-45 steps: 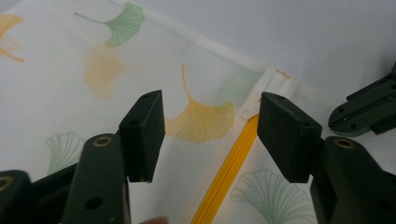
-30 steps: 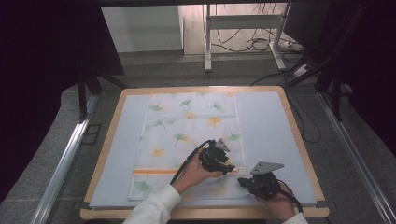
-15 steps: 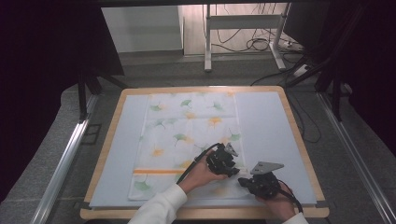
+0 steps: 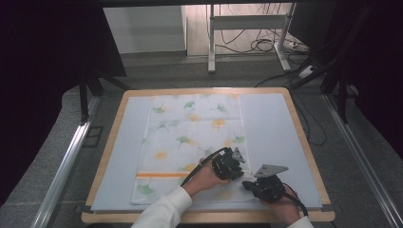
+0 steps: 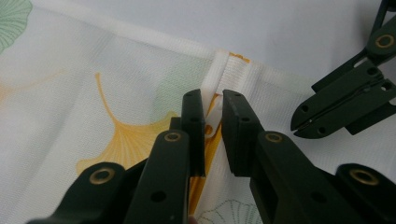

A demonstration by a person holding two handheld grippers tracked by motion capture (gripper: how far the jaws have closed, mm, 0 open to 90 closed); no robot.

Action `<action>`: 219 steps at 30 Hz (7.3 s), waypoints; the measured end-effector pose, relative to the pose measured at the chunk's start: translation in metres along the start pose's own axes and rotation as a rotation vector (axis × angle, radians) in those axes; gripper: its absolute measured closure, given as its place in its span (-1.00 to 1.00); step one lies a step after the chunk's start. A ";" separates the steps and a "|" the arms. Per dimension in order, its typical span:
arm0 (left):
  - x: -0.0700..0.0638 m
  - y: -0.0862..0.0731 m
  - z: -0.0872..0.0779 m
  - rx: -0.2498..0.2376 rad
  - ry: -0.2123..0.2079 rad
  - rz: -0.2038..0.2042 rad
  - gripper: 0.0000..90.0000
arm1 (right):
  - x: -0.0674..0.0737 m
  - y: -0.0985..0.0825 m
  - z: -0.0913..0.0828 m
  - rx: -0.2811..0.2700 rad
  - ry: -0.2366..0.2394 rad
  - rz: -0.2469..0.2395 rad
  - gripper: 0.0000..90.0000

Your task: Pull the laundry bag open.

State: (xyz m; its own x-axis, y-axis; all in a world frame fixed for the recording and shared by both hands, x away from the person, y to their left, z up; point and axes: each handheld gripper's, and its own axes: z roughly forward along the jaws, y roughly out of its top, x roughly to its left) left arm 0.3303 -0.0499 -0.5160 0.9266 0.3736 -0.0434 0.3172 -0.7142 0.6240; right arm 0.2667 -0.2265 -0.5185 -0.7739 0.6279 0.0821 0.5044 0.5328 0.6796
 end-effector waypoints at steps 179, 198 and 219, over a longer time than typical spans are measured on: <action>0.015 -0.007 -0.017 0.161 -0.022 -0.108 1.00 | -0.042 0.013 0.014 -0.016 -0.023 0.201 0.99; 0.025 -0.036 -0.039 0.156 -0.004 -0.144 1.00 | -0.043 0.013 0.014 -0.016 -0.020 0.199 0.99; 0.031 -0.058 -0.053 0.134 0.003 -0.184 1.00 | -0.043 0.013 0.014 -0.016 -0.017 0.206 0.99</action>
State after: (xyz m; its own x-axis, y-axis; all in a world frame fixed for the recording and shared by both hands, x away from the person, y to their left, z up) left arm 0.3296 0.0340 -0.5119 0.8501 0.5066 -0.1440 0.5049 -0.7061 0.4965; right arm 0.3121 -0.2388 -0.5232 -0.6483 0.7323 0.2085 0.6452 0.3831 0.6610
